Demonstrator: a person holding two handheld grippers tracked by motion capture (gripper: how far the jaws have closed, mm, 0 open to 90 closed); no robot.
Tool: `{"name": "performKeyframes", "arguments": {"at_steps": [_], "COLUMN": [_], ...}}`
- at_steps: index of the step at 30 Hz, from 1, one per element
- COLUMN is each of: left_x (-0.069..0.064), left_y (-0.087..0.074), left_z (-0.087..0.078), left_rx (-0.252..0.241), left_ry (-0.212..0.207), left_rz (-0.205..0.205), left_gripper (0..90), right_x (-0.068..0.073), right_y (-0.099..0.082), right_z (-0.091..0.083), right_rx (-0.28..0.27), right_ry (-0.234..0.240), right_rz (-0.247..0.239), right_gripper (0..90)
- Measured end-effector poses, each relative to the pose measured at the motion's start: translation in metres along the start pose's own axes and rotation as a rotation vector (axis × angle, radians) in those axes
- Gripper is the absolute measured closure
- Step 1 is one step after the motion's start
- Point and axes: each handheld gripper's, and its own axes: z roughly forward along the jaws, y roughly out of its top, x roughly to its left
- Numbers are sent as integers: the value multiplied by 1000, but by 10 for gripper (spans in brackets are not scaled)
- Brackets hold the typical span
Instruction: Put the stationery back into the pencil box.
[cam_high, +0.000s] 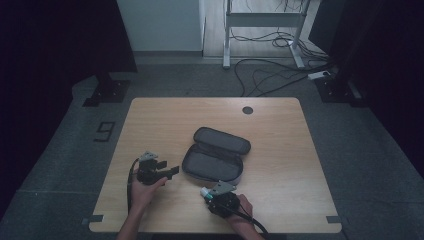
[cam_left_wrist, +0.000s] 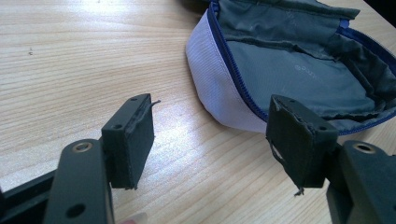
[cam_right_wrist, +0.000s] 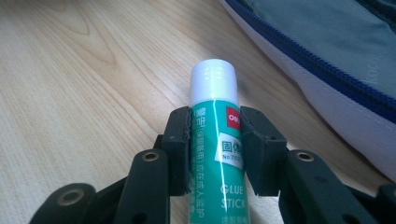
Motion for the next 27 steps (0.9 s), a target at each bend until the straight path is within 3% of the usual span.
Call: {"name": "performKeyframes", "arguments": {"at_steps": [14, 27], "left_x": [2, 3], "left_y": [0, -1], "left_z": [0, 1], "left_rx": [7, 15], "left_ry": [-4, -1], "left_rz": [0, 3], "left_gripper": [325, 326], "right_x": [-1, -5], "right_y": [1, 6], "right_z": [-1, -11], "right_rx": [-12, -62], "right_ry": [16, 30], "right_rz": [-2, 0], "right_gripper": [646, 647]}}
